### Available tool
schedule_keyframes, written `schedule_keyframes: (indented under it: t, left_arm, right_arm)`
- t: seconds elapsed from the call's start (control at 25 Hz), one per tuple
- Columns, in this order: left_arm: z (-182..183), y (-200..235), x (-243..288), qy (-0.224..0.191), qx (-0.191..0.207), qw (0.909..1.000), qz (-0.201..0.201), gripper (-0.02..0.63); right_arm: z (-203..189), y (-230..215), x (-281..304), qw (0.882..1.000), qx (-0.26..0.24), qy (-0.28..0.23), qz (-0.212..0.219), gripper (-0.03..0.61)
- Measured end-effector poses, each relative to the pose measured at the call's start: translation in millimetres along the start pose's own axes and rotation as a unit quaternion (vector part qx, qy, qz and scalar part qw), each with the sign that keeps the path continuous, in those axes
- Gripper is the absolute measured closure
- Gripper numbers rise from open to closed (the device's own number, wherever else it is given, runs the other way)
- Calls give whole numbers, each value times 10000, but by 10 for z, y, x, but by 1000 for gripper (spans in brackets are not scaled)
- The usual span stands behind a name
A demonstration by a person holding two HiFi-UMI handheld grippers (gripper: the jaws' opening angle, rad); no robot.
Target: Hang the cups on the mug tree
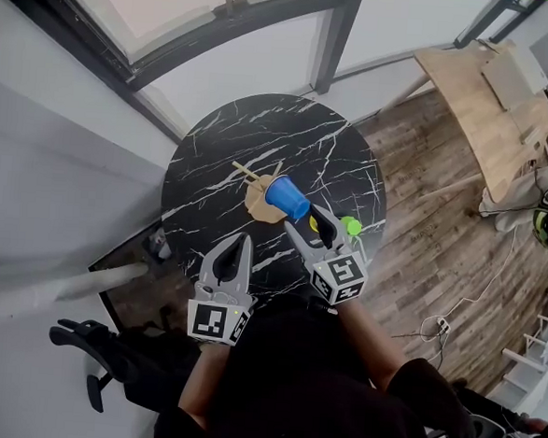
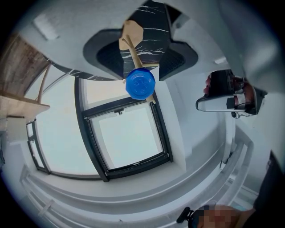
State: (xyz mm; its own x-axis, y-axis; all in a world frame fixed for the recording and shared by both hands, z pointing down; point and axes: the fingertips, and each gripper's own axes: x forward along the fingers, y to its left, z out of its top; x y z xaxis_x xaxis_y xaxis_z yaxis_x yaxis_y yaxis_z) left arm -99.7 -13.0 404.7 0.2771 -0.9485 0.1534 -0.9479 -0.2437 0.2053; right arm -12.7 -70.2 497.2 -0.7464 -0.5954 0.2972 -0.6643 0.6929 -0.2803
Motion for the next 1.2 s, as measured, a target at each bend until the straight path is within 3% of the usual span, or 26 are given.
schedule_keyframes:
  t: [0.36,0.52,0.88,1.2]
  left_arm:
    - [-7,-115,-73,-36,12,9997,-261,614]
    - [-34,-240,-85,-48,49,9987,-499,614]
    - [-81,-606,-128,-59,160,9921,-1246,614]
    - [-208,-869,-174,36,250,9851,-1700,614]
  right_arm:
    - [-37,-50,-285,9992,8,-82,-401,356]
    - [-63,-103,-498,9974,63,-180,-689,445]
    - [-93,-149,-975,9893,160,-426,-1387,578]
    - [-190,-156,-1351,9797,350,-579,-1887,580]
